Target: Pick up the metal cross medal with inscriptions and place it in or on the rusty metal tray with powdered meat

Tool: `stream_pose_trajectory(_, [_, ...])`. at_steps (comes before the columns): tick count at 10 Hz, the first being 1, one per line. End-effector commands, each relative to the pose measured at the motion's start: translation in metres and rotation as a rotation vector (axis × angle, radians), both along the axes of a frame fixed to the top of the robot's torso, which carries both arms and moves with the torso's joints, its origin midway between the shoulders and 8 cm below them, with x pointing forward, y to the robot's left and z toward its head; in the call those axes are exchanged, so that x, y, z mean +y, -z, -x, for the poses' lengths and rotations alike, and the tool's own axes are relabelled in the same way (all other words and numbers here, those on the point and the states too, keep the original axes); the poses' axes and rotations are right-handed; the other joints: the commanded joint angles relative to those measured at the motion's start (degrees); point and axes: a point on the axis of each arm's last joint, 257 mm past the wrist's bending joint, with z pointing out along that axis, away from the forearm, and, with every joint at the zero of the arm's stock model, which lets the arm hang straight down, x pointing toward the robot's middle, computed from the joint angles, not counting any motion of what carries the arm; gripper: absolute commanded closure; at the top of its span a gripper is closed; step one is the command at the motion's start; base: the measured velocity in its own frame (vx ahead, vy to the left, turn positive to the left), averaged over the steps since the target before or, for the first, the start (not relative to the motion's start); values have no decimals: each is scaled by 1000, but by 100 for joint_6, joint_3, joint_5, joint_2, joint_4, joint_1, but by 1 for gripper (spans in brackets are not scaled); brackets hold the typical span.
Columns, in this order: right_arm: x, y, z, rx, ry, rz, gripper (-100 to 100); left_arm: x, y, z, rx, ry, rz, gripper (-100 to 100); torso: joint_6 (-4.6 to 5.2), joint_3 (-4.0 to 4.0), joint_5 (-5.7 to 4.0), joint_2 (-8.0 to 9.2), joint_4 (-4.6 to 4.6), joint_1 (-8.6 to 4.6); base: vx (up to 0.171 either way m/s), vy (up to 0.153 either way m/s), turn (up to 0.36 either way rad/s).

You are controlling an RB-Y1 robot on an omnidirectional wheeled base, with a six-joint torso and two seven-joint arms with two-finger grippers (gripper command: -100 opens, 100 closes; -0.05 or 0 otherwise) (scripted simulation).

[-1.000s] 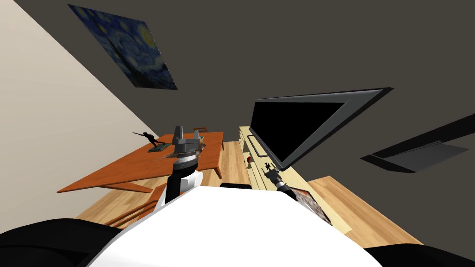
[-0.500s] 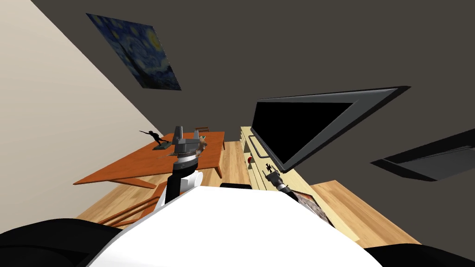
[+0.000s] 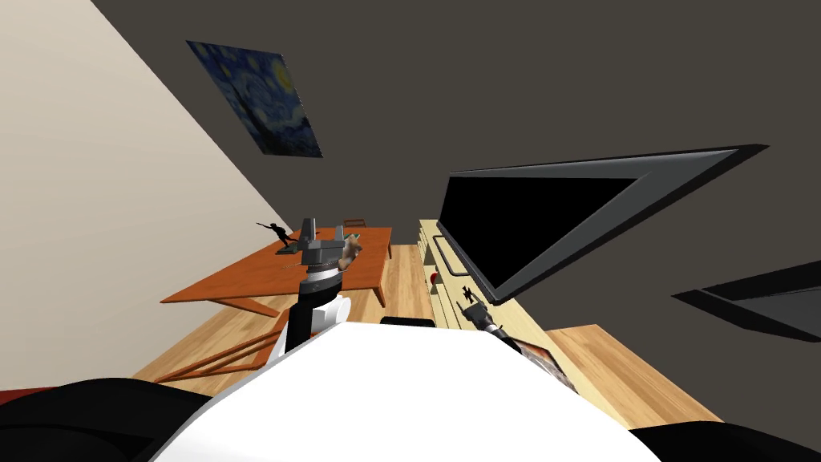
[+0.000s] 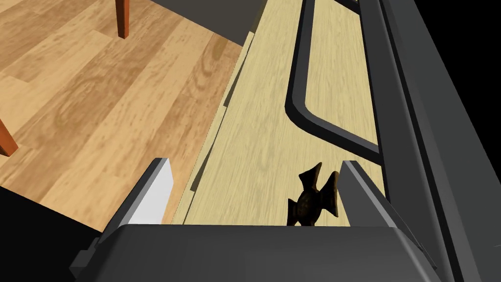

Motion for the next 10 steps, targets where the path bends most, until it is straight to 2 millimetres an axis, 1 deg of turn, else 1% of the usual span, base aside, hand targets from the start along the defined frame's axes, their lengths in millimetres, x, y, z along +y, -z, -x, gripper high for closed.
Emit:
stream_pose_trajectory(1, [-2, 2, 2, 15, 17, -37, -100, 0, 0, 0, 0, 0, 0, 0, 0, 0, 0, 0, 0, 0, 4, -10, -32])
stream_pose_trajectory(2, [-13, 18, 15, 72, 29, -34, -100, 0, 0, 0, 0, 0, 0, 0, 1, 1, 1, 1, 0, 3, 9, -10, 142])
stream_pose_trajectory(4, [-13, 18, 15, 79, 49, -77, -100, 0, 0, 0, 0, 0, 0, 0, 0, 0, 0, -1, 0, 0, 7, -14, 40])
stream_pose_trajectory(5, [-25, 33, 28, 134, 64, -73, -100, 0, 0, 0, 0, 0, 0, 0, 0, 0, 1, 1, 0, 3, 8, -10, 114])
stream_pose_trajectory(7, [-25, 33, 28, 140, 84, -114, -100, 0, 0, 0, 0, 0, 0, 0, 0, 0, 0, -1, 0, 1, 6, -12, 48])
stream_pose_trajectory(8, [-37, 46, 41, 193, 104, -113, -100, 0, 0, 0, 0, 0, 0, 0, 1, 0, 1, 1, 0, 4, 12, -10, 109])
stream_pose_trajectory(10, [-37, 46, 41, 198, 122, -148, -100, 0, 0, 0, 0, 0, 0, 0, 0, -1, 0, -2, 0, 1, 8, -12, 47])
